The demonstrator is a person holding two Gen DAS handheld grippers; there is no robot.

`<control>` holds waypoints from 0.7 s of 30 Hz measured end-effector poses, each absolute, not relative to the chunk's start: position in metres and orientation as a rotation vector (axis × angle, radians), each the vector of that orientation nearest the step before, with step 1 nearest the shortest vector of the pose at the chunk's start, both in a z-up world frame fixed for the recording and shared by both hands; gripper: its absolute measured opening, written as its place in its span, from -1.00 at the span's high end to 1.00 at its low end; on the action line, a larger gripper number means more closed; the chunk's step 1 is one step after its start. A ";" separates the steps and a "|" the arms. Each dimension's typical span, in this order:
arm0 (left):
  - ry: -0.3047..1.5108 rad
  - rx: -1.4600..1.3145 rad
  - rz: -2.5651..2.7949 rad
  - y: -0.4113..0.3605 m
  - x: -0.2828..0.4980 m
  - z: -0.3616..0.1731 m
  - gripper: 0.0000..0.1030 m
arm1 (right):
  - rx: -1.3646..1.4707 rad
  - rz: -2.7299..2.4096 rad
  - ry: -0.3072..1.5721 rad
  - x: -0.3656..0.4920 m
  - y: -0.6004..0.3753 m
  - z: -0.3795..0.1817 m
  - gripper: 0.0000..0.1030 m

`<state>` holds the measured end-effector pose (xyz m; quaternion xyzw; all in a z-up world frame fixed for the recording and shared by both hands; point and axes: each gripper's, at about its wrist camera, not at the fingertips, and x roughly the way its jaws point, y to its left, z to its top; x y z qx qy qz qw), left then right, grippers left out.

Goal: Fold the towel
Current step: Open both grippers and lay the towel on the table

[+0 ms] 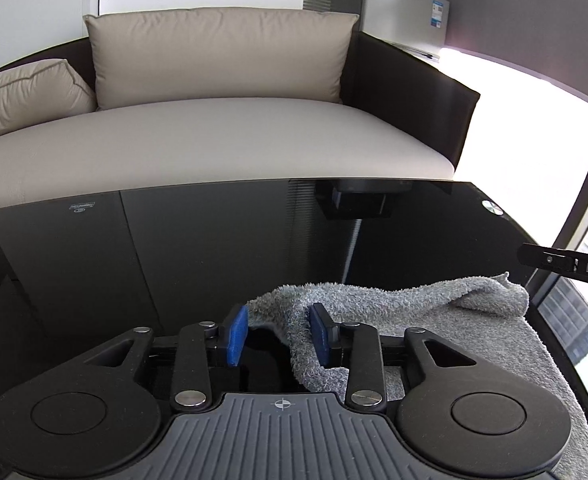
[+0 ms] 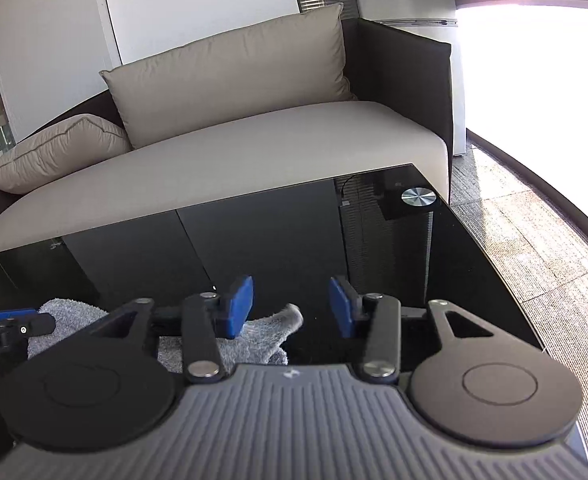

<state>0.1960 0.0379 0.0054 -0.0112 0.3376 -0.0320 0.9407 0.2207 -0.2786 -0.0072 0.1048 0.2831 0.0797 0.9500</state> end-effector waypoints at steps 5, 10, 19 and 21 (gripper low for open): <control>0.691 -0.047 -0.046 0.047 0.190 0.010 0.01 | 0.225 0.221 0.591 0.212 -0.277 -0.002 0.11; 0.708 -0.073 -0.059 0.051 0.174 0.014 -0.30 | 0.241 0.306 0.605 0.191 -0.269 0.003 0.11; 0.717 0.036 -0.123 0.025 0.126 0.013 -0.63 | 0.158 0.361 0.634 0.156 -0.264 0.000 0.11; 0.716 0.068 -0.126 0.018 0.117 0.012 -0.73 | 0.149 0.355 0.644 0.151 -0.266 -0.001 0.11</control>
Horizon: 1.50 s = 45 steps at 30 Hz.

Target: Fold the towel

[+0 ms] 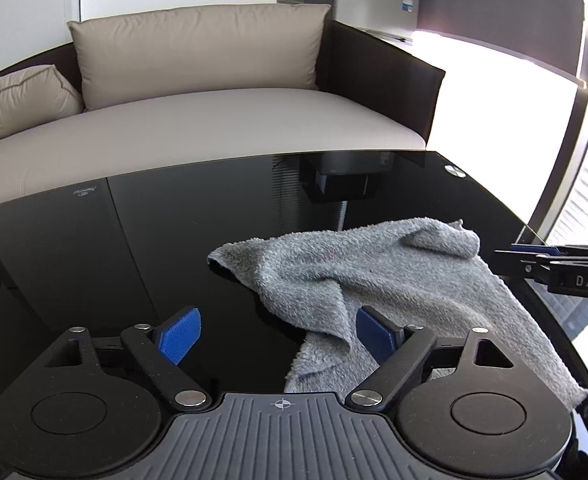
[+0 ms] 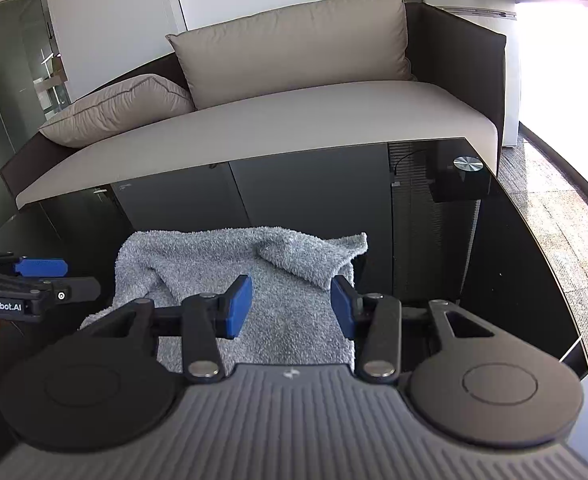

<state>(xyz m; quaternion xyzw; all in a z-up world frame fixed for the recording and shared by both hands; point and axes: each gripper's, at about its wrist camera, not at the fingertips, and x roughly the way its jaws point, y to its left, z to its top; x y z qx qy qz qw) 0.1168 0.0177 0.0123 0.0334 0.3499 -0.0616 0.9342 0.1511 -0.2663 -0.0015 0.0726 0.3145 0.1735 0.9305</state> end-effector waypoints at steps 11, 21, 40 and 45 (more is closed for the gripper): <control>0.757 0.189 -0.122 0.004 0.082 -0.001 -0.89 | 0.006 0.338 0.667 0.113 -0.269 -0.008 -0.12; 0.805 0.249 -0.116 0.000 0.066 -0.015 -0.88 | -0.076 0.316 0.697 0.090 -0.269 -0.015 -0.12; 0.810 0.252 -0.106 0.005 0.043 -0.015 -0.88 | -0.199 0.270 0.713 0.064 -0.266 -0.021 -0.31; 0.828 0.228 -0.123 0.014 0.038 -0.014 -0.88 | -0.207 0.273 0.719 0.055 -0.267 -0.018 -0.36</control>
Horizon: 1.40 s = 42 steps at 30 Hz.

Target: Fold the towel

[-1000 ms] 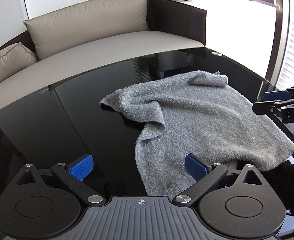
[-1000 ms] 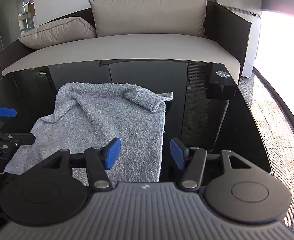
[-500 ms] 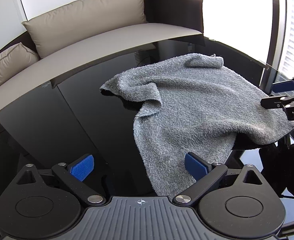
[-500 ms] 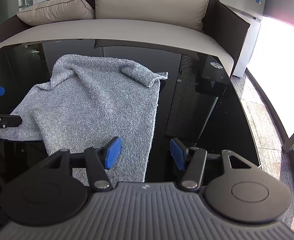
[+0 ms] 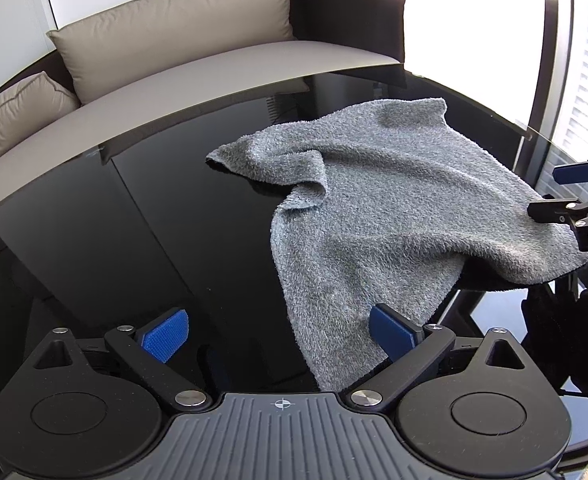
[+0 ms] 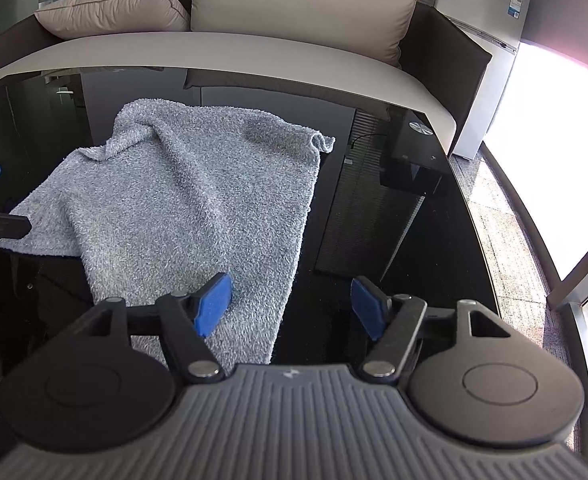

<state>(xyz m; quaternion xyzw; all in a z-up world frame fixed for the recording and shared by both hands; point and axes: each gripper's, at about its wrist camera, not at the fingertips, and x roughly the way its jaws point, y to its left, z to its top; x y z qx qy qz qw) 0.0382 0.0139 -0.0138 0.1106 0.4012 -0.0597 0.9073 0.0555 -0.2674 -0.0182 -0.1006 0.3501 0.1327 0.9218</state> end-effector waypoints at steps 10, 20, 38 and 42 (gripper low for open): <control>0.839 0.195 -0.138 0.030 0.033 -0.012 -0.85 | -0.200 0.286 0.735 0.044 -0.270 -0.014 -0.42; 0.863 0.167 -0.167 0.038 0.035 -0.013 -0.84 | -0.180 0.279 0.751 0.048 -0.279 -0.014 -0.59; 0.830 0.075 -0.167 0.048 0.045 -0.008 -0.80 | -0.184 0.277 0.746 0.048 -0.280 -0.015 -0.60; 0.841 0.129 -0.134 0.044 0.044 -0.014 -0.80 | -0.188 0.274 0.744 0.048 -0.279 -0.016 -0.60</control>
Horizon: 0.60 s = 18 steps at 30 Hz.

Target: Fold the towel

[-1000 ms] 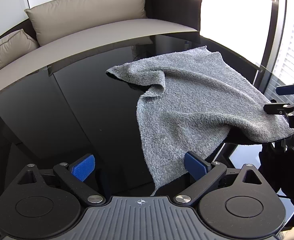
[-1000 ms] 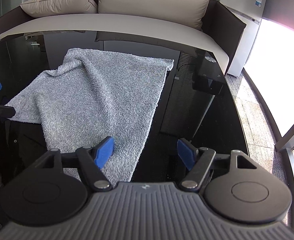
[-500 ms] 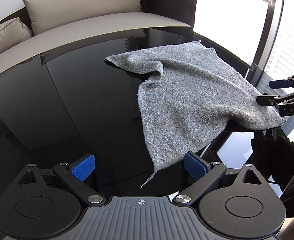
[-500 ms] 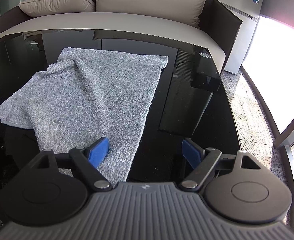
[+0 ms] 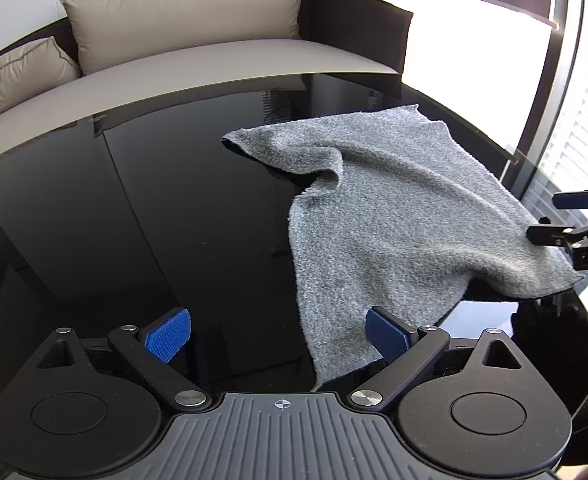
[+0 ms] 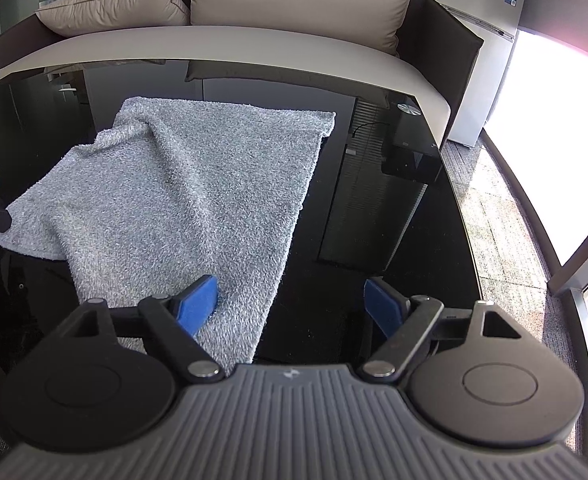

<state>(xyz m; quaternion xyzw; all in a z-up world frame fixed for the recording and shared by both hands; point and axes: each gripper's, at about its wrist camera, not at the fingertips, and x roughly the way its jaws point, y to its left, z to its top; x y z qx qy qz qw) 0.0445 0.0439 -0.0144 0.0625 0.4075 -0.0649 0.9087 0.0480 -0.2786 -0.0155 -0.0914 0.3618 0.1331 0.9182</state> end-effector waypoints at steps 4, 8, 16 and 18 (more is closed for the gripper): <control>0.840 0.127 -0.141 0.045 0.041 -0.017 -0.79 | -0.188 0.273 0.744 0.047 -0.279 -0.016 -0.60; 0.836 0.118 -0.170 0.046 0.036 -0.016 -0.52 | -0.188 0.273 0.744 0.047 -0.279 -0.016 -0.60; 0.811 0.131 -0.231 0.040 0.026 -0.012 0.14 | -0.189 0.271 0.743 0.047 -0.279 -0.015 -0.61; 0.808 0.136 -0.244 0.038 0.024 -0.011 0.27 | -0.187 0.271 0.744 0.047 -0.279 -0.015 -0.61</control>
